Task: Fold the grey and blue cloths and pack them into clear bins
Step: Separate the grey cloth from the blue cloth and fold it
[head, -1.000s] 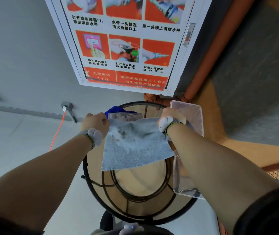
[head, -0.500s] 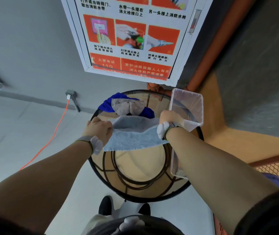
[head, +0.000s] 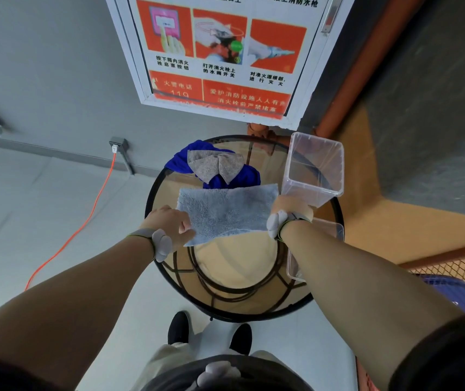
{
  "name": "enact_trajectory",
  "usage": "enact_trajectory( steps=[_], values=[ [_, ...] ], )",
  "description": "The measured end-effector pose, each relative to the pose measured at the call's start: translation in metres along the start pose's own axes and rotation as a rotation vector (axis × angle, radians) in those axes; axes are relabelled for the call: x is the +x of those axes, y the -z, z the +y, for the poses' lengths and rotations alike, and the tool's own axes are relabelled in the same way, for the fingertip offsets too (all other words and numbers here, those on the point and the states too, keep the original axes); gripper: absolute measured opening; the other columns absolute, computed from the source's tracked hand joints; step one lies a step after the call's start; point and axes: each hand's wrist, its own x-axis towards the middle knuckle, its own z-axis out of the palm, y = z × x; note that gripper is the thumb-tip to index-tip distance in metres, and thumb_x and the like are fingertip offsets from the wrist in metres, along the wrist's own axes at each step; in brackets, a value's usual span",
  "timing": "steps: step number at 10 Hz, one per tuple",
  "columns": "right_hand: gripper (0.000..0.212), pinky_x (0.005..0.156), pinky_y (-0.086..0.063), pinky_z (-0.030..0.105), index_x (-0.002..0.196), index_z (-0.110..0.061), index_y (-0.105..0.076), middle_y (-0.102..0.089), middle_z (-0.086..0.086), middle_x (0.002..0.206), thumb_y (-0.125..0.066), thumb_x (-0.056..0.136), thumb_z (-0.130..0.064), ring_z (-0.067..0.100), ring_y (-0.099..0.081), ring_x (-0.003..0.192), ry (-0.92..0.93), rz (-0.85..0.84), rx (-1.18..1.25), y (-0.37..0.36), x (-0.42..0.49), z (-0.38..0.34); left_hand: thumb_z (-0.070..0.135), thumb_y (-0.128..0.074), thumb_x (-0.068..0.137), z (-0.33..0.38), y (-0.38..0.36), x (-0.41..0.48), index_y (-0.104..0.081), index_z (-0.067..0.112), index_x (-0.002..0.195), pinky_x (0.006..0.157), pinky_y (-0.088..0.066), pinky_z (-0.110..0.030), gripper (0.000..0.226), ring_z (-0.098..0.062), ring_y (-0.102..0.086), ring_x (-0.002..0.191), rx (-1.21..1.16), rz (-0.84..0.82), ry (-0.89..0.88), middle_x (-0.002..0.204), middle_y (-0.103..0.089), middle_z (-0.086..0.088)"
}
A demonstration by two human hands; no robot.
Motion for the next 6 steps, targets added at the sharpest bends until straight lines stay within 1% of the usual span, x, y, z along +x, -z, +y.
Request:
enact_trajectory(
  steps=[1,2,3,4,5,6],
  values=[
    [0.027,0.074,-0.045,0.043,0.119,-0.009,-0.070,-0.066,0.016,0.107,-0.061,0.097,-0.022,0.038,-0.067,0.111,0.051,-0.027,0.008,0.007,0.001,-0.007,0.048,-0.050,0.099,-0.003,0.002,0.010,-0.068,0.032,0.110,0.089,-0.048,-0.035,0.026,-0.017,-0.054,0.108,0.010,0.064,0.010,0.102,-0.070,0.014],
    [0.028,0.079,-0.050,0.044,0.122,-0.008,-0.067,-0.067,0.018,0.122,-0.060,0.097,-0.020,0.038,-0.066,0.112,0.090,0.003,0.047,0.015,0.010,-0.016,0.038,-0.051,0.102,-0.007,0.004,0.027,-0.066,0.027,0.125,0.097,-0.049,-0.040,0.031,-0.023,-0.055,0.115,0.008,0.142,0.028,0.121,-0.067,0.004],
    [0.029,0.084,-0.047,0.040,0.128,-0.011,-0.061,-0.059,0.014,0.131,-0.051,0.100,-0.015,0.034,-0.061,0.118,0.132,0.061,0.035,0.014,0.021,-0.022,0.031,-0.052,0.102,-0.010,0.006,0.046,-0.059,0.024,0.139,0.103,-0.046,-0.043,0.039,-0.025,-0.051,0.126,0.001,0.161,0.062,0.136,-0.060,0.001],
    [0.034,0.083,-0.041,0.038,0.131,-0.016,-0.055,-0.049,0.007,0.139,-0.040,0.101,-0.008,0.030,-0.056,0.125,0.119,0.054,0.048,0.013,0.035,-0.028,0.028,-0.052,0.102,-0.012,0.006,0.066,-0.052,0.025,0.147,0.110,-0.042,-0.043,0.045,-0.025,-0.044,0.136,-0.002,0.155,0.070,0.147,-0.052,0.003],
    [0.041,0.088,-0.046,0.045,0.137,-0.015,-0.049,-0.042,0.007,0.147,-0.042,0.098,-0.005,0.034,-0.054,0.128,0.120,-0.021,0.067,0.010,0.046,-0.028,0.028,-0.050,0.103,-0.009,0.004,0.079,-0.047,0.025,0.151,0.111,-0.038,-0.044,0.048,-0.024,-0.039,0.141,0.007,0.132,0.075,0.152,-0.048,0.004],
    [0.050,0.094,-0.048,0.048,0.144,-0.015,-0.042,-0.035,0.006,0.156,-0.041,0.095,-0.004,0.035,-0.051,0.133,0.125,-0.080,0.083,0.009,0.061,-0.028,0.027,-0.048,0.103,-0.009,0.003,0.096,-0.043,0.024,0.153,0.112,-0.037,-0.046,0.050,-0.025,-0.037,0.143,0.011,0.056,0.112,0.152,-0.049,0.001]
  ],
)
